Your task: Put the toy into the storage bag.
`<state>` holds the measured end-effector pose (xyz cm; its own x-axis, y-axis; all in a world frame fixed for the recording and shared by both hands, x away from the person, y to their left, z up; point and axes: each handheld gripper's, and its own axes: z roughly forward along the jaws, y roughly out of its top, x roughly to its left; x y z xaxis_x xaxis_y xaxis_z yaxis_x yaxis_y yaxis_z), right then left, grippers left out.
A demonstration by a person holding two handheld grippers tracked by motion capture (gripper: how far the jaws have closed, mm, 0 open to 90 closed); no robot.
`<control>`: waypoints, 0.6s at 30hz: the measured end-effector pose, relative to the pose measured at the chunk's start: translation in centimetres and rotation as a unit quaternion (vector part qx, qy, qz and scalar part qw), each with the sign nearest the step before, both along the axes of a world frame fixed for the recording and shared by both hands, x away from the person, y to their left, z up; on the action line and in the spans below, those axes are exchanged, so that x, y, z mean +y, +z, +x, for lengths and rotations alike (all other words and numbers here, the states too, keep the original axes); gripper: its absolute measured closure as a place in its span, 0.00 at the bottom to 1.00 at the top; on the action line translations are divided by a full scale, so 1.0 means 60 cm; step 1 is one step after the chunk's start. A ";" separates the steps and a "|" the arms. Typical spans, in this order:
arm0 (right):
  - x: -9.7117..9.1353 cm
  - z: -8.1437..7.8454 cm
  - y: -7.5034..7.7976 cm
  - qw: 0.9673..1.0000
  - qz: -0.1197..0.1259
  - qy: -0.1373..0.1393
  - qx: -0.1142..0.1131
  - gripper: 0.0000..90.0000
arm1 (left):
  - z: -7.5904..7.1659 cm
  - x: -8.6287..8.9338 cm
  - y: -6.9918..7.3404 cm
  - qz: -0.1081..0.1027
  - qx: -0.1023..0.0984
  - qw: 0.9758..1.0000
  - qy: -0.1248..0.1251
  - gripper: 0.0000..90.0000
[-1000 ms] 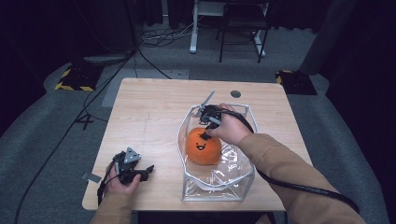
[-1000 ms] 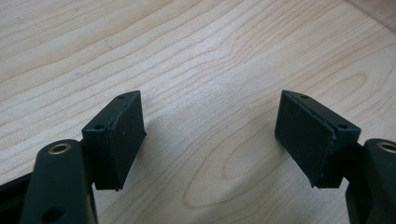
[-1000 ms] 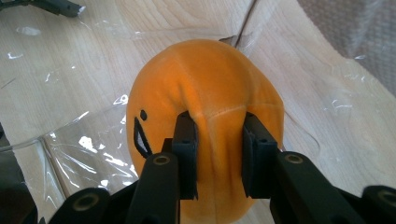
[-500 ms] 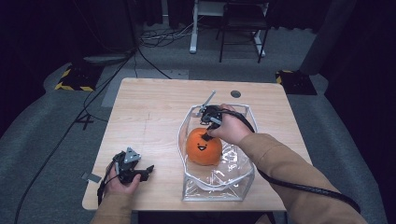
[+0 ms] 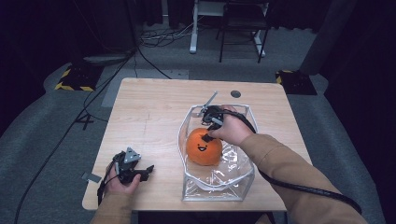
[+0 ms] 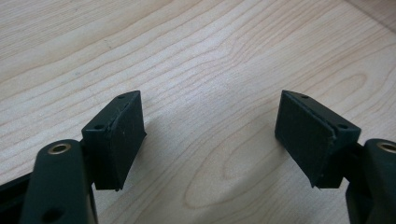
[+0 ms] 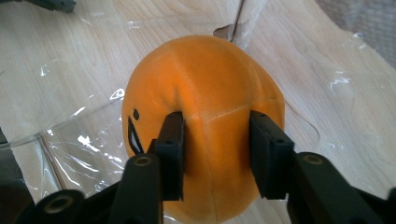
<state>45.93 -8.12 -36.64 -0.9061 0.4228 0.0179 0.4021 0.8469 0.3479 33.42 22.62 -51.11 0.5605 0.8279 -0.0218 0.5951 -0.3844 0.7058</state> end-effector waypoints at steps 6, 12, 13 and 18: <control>-0.010 -0.003 0.005 1.000 0.019 -0.010 0.002 0.52 | 0.000 0.000 0.000 0.000 0.000 1.000 0.000 0.27; -0.018 -0.007 0.010 0.999 0.030 -0.012 0.001 0.46 | 0.000 0.000 0.000 0.000 0.000 1.000 0.000 0.27; -0.018 -0.007 0.010 0.999 0.030 -0.012 0.001 0.46 | 0.000 0.000 0.000 0.000 0.000 1.000 0.000 0.27; -0.024 -0.013 0.023 0.999 0.037 -0.013 -0.007 0.43 | 0.000 0.000 0.000 0.000 0.001 1.000 -0.001 0.27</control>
<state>45.18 -9.54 -35.29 -0.8953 0.4439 0.0382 0.4184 0.8081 0.4146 33.43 22.62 -51.09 0.5614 0.8272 -0.0222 0.5961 -0.3856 0.7043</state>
